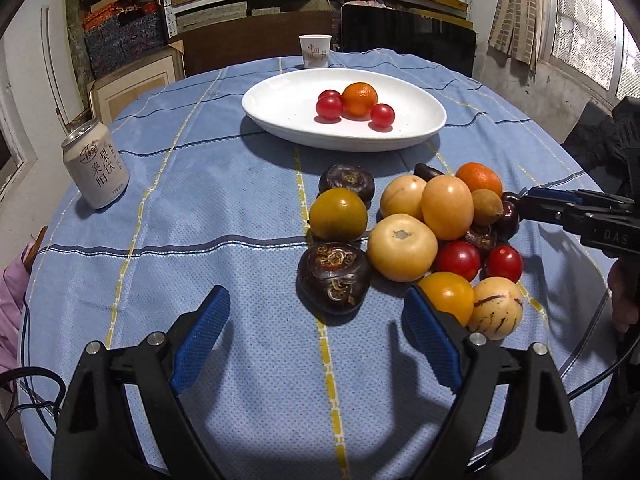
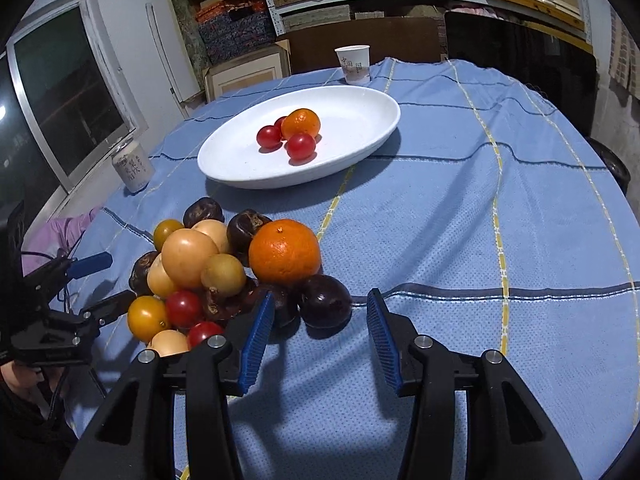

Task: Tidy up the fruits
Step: 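Grasp a dark purple mangosteen with the right gripper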

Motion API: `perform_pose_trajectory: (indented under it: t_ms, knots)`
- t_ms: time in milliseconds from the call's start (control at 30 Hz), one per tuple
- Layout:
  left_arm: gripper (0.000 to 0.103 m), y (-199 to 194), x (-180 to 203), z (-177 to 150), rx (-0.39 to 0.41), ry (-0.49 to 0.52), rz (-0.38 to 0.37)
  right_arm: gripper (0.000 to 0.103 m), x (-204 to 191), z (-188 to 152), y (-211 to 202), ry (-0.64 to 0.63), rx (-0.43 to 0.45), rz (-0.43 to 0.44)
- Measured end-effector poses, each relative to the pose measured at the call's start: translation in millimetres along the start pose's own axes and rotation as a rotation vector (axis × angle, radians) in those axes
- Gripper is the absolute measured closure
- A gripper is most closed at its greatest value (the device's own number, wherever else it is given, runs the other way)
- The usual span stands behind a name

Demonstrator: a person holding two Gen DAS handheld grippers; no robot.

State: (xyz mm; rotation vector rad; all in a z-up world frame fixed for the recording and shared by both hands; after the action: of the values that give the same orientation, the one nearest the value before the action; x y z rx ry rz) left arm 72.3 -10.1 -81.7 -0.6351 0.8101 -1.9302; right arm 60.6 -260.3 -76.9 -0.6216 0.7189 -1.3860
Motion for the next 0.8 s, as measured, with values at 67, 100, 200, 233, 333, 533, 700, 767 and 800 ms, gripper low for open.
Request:
perform_pose_trajectory:
  t_ms: [67,100,200,233,333,533,700,767,800]
  knots:
    - [0.016,-3,-1,-1,0.006,-0.004,0.000,0.055,6,0,-2,0.016,0.000,0.017]
    - [0.016,-4,-3,-1,0.008,-0.007,0.001,0.054,8,0,-4,0.011,0.005,0.013]
    - [0.016,-4,-6,-1,0.007,-0.016,0.003,0.055,10,-3,-4,-0.036,0.000,-0.008]
    - [0.016,-3,-7,-1,0.007,-0.018,0.002,0.055,9,-4,-2,-0.050,-0.006,-0.010]
    - [0.016,0,-6,-2,0.001,-0.019,-0.002,0.055,1,-3,6,-0.074,-0.026,0.002]
    - [0.016,1,-3,-2,-0.002,-0.013,-0.006,0.060,-2,7,16,-0.067,-0.033,0.023]
    - [0.016,-1,-6,-1,0.001,-0.022,-0.003,0.072,-5,3,9,-0.085,-0.036,0.049]
    - [0.016,-2,-5,-1,0.004,-0.017,-0.002,0.072,-11,-1,0,-0.131,-0.018,0.048]
    - [0.016,-2,-5,-1,0.006,-0.015,-0.001,0.071,-13,-3,-4,-0.158,-0.007,0.046]
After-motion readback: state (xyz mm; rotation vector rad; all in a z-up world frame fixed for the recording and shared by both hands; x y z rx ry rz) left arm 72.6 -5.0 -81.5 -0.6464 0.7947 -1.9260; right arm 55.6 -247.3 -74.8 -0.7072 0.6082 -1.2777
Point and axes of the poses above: each gripper's, at about its wrist camera, not at the fingertips, and y roughly the way its jaws point, x to its right, z to its top, the point moved 2 cm from there along y, roughly the way its jaws point, and after that the axes turned 10 degrees about -z, right-handed, at the moved point
